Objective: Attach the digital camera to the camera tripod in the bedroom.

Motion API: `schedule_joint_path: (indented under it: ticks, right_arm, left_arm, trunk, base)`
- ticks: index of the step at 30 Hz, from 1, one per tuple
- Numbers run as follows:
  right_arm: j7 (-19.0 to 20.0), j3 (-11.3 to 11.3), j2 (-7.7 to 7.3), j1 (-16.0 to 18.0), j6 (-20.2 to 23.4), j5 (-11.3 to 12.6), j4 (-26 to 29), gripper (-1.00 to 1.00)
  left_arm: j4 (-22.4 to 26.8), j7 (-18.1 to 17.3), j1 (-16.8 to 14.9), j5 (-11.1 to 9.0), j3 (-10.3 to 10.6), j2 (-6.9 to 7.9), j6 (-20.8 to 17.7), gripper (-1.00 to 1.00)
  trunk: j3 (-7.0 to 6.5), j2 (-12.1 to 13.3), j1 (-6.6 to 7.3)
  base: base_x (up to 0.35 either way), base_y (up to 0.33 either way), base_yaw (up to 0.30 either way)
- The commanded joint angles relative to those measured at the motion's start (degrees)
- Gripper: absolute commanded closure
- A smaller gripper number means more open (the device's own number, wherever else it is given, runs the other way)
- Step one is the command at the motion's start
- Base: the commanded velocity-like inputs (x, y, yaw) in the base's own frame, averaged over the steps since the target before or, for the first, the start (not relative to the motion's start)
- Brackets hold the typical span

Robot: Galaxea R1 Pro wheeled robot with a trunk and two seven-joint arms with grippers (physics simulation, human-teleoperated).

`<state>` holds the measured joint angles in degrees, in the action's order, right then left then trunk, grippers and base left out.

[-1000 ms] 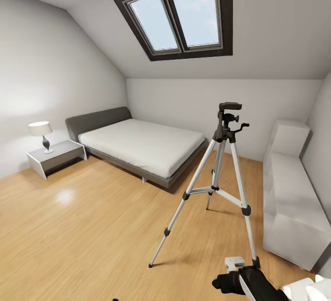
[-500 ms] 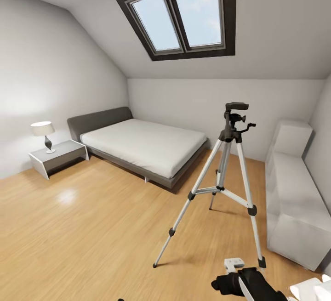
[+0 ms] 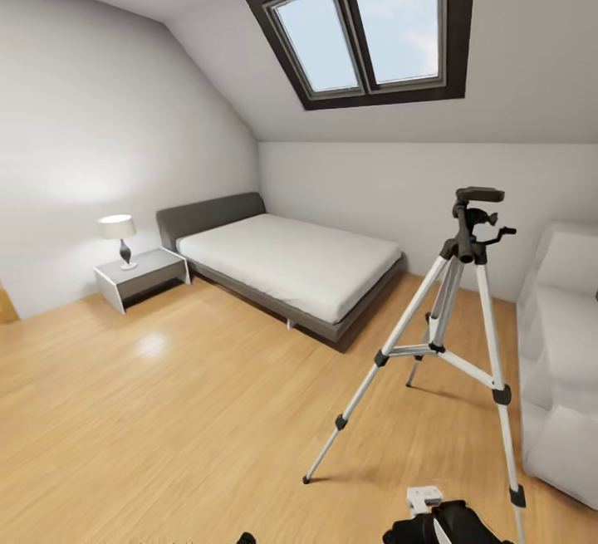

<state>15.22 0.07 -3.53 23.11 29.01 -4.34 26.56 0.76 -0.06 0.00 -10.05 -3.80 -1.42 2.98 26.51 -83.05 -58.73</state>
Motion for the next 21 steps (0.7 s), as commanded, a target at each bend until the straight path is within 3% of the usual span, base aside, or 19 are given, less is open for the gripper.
schedule_joint_path:
  ticks: [1, 5, 10, 12, 16, 21]
  right_arm:
    - [0.15, 0.00, -0.01, 0.01, -0.24, -0.50, -1.69, -1.00]
    - [-0.45, 0.06, -0.22, 0.01, -2.66, -0.63, -9.52, -1.00]
    - [-0.90, 0.09, -0.46, 0.01, -7.42, -0.53, -21.02, -1.00]
    - [-1.52, 0.10, -0.48, -0.17, -11.52, -0.51, -25.55, -1.00]
    - [-3.82, 0.10, -0.89, -4.18, -16.22, -0.50, -27.87, -1.00]
    - [-4.69, 0.22, -1.10, -7.45, -19.22, -0.65, -28.32, -1.00]
  left_arm:
    - [0.04, -0.01, 0.00, -1.55, -1.24, 0.04, 0.10, -1.00]
    - [0.05, -0.02, 0.00, -4.62, -2.84, 0.09, 0.10, -1.00]
    - [0.04, -0.01, 0.00, -5.78, -3.36, 0.20, 0.10, -1.00]
    - [0.04, 0.04, 0.00, -6.06, -3.46, 0.42, 0.10, -1.00]
    - [0.04, 0.06, 0.00, -6.60, -3.81, 0.70, 0.10, -1.00]
    - [0.07, 0.06, 0.00, -10.58, -4.60, 1.04, 0.10, -1.00]
  trunk:
    - [0.05, -0.03, 0.00]
    - [0.05, -0.03, 0.00]
    - [0.05, -0.03, 0.00]
    - [0.05, -0.03, 0.00]
    - [0.05, -0.03, 0.00]
    - [0.05, -0.03, 0.00]
  base:
    - [0.000, 0.002, 0.289]
    - [0.000, 0.001, 0.291]
    - [0.000, 0.000, 0.294]
    - [0.000, 0.000, 0.297]
    - [0.000, 0.000, 0.299]
    - [0.000, 0.000, 0.300]
